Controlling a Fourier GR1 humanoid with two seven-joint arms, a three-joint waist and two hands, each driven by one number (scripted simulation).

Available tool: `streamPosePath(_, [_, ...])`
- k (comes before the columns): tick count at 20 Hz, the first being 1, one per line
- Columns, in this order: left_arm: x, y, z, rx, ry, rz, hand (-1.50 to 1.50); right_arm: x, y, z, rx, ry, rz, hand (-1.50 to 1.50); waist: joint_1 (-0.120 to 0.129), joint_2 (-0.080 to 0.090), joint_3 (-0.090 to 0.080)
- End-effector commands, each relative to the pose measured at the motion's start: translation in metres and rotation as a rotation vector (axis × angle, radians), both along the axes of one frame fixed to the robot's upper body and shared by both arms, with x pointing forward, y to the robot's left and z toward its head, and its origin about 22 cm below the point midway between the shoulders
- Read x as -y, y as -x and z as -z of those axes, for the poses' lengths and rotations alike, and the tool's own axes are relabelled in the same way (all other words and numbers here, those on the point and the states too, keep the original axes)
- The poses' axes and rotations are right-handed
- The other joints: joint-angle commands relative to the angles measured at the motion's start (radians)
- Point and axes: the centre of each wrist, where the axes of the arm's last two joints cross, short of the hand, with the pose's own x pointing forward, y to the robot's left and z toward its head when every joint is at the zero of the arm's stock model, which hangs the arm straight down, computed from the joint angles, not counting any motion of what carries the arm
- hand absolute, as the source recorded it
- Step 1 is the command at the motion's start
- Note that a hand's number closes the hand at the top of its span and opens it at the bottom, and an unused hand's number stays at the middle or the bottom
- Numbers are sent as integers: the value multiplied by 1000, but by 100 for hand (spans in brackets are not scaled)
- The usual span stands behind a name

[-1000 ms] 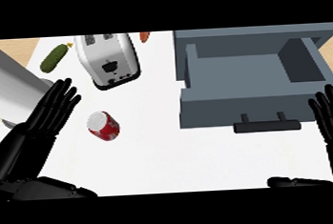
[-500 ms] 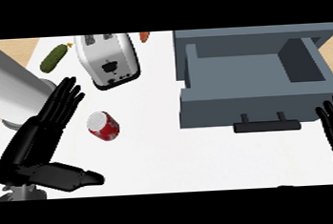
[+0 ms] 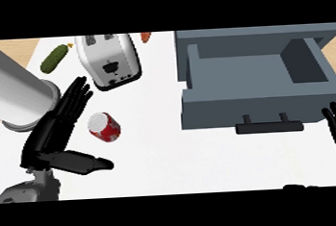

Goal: Pick up the can, place it into the drawer and close the drawer

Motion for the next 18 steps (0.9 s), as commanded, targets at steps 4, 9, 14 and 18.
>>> streamPosePath(4, [9,-14,36,-4,-9,-23,-150,-7,2,-4,-3,27,1,-150,-1,0,0])
streamPosePath(9, [-19,4,43,-32,-27,-43,-150,20,4,-10,-3,19,-17,-150,1,0,0])
streamPosePath(14, [-19,-11,70,-32,-26,-77,-150,-9,2,10,6,24,-11,-150,0,0,0])
streamPosePath(18, [-53,-9,81,-41,-38,-88,-150,20,2,9,12,-4,-15,-150,0,0,0])
